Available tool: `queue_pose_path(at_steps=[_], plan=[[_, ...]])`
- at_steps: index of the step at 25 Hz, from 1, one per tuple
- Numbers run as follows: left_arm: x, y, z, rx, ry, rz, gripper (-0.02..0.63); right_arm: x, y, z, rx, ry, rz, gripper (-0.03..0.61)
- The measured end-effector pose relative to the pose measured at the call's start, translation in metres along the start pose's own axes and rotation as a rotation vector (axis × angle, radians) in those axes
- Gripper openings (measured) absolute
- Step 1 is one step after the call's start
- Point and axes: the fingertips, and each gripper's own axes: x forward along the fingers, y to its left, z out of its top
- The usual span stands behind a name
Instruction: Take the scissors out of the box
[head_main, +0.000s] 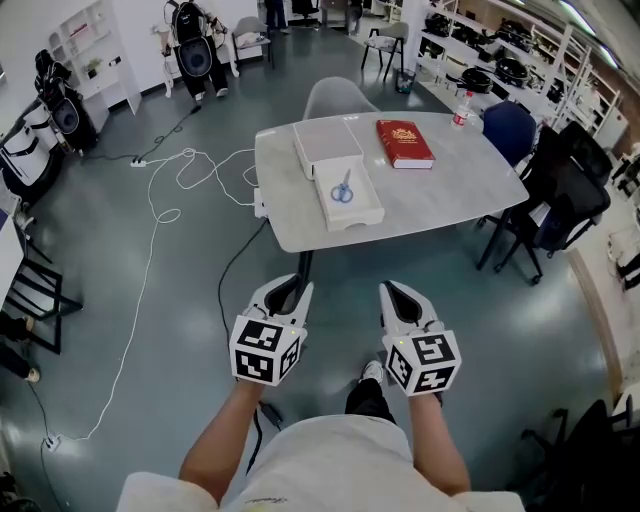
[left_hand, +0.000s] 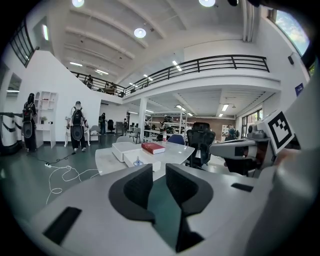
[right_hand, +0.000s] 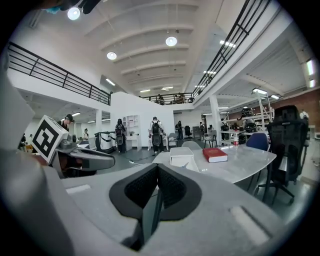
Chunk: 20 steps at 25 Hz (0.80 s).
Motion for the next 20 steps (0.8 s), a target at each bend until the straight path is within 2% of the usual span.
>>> queue_pose_path(at_steps=[7,20], plan=[[0.057,0.009,0.016,0.002,0.009,0.063,0.058,0.044,-0.051,0.013,0.008,-0.004,0.068,0.005],[0.182,-0.013,0.044,-0.019,0.056,0.158,0.057,0.098,-0.174,0.036,0.015,0.007,0.181,0.005]])
